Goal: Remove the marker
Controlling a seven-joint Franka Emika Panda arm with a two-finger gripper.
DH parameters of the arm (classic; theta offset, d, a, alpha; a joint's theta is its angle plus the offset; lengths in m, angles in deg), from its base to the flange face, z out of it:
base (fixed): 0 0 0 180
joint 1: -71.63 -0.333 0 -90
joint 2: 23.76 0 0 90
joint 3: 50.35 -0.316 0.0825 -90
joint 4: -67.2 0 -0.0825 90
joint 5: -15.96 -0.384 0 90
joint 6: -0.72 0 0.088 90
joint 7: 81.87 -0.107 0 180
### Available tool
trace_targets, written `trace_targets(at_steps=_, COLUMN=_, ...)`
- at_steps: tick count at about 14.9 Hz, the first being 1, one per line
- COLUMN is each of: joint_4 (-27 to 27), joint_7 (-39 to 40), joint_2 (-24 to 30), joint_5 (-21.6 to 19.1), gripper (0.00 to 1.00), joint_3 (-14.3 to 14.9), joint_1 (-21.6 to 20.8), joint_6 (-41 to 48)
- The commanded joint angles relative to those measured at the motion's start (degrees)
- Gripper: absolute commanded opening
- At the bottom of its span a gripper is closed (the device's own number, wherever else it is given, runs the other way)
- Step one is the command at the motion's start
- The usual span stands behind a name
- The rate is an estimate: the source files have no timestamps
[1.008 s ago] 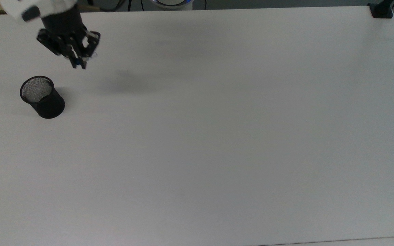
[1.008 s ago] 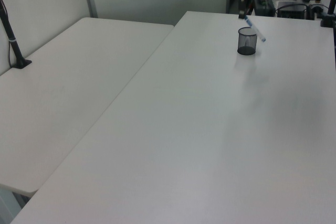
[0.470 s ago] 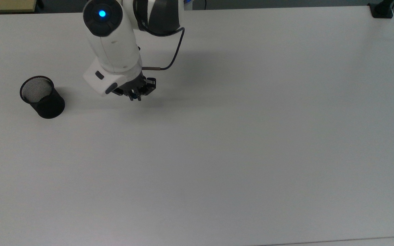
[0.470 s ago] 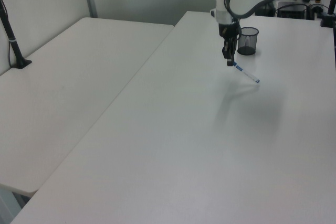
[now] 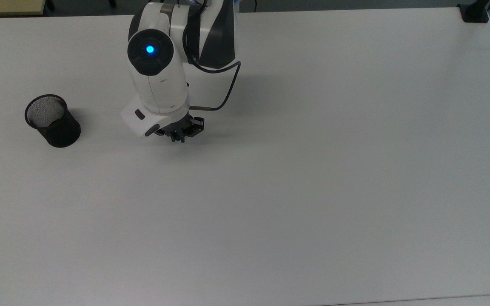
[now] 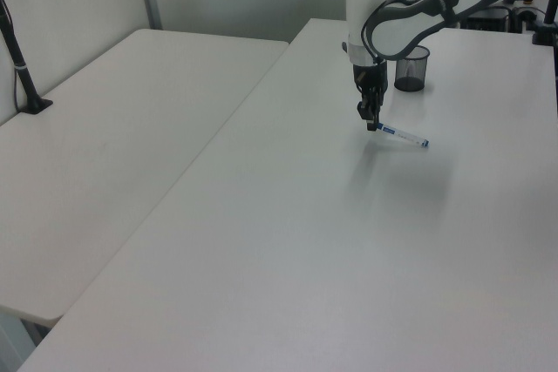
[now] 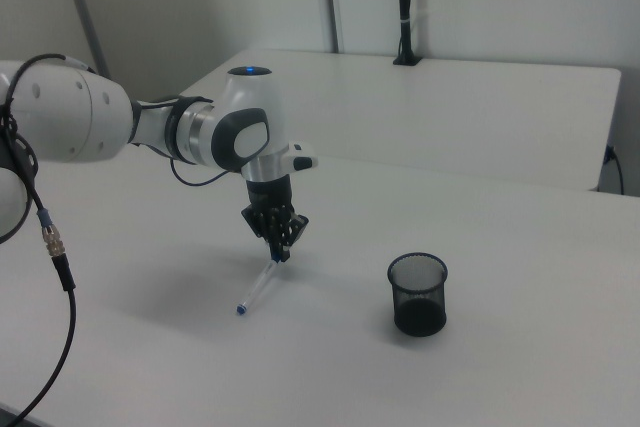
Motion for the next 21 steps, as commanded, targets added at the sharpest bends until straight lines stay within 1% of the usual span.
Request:
trace_targets(at_steps=1, joint_4=-1.2, joint_7=-2.5, joint_2=-1.1, joint_5=0.1, gripper=0.08, joint_3=-0.4, joint_1=-0.2, joint_6=-5.2)
trace_targets(at_steps=2, joint_4=-1.2, joint_7=-2.7, joint_2=-1.5, joint_5=0.1, gripper=0.26, joint_3=-0.5, joint_1=-0.1, joint_6=-5.3)
trace_targets(at_steps=4, joint_4=-1.1, joint_7=-2.7, joint_2=-1.3, joint_5=0.2, gripper=0.79, joint_3=-0.4, joint_1=0.0, joint_6=-5.1)
trace_targets(at_steps=5, joint_4=-0.9, joint_7=-3.0, joint_2=-1.1, joint_5=0.2, gripper=0.88, joint_3=-0.4, joint_1=0.0, joint_6=-5.0)
trace_targets(at_steps=6, joint_4=-0.7, joint_7=-3.4, joint_2=-1.0, joint_5=0.2, gripper=1.00, joint_3=-0.4, joint_1=0.0, joint_6=-4.9)
trace_targets(at_steps=8, joint_4=-0.7, joint_7=-3.7, joint_2=1.0, joint_5=0.8, gripper=1.00, joint_3=-0.4, joint_1=0.2, joint_6=-4.7)
trace_targets(at_steps=10, joint_4=-0.6, joint_7=-5.3, joint_2=4.5, joint_5=0.9, gripper=1.00, joint_3=-0.3, joint_1=0.4, joint_6=-3.5)
trace_targets(at_steps=11, joint_4=-0.5, joint_7=-5.8, joint_2=6.4, joint_5=1.0, gripper=1.00, joint_3=-0.2, joint_1=0.5, joint_6=-1.8)
trace_targets(at_steps=12, joint_4=0.3, joint_7=-5.9, joint_2=9.6, joint_5=1.0, gripper=1.00, joint_3=0.0, joint_1=0.7, joint_6=0.0)
trace_targets(at_steps=15, joint_4=0.9, joint_7=-6.8, joint_2=16.1, joint_5=0.7, gripper=1.00, joint_3=0.2, joint_1=2.3, joint_6=6.3)
trace_targets(at_steps=17, joint_4=0.9, joint_7=-10.5, joint_2=21.8, joint_5=0.5, gripper=1.00, joint_3=0.7, joint_1=2.5, joint_6=12.0)
trace_targets(at_steps=19, joint_4=0.9, joint_7=-12.5, joint_2=25.1, joint_5=0.3, gripper=1.00, joint_3=0.9, joint_1=2.5, joint_6=15.2)
trace_targets(at_steps=21, joint_4=0.9, joint_7=-12.5, joint_2=26.9, joint_5=0.1, gripper=1.00, joint_3=0.9, joint_1=2.4, joint_6=18.7)
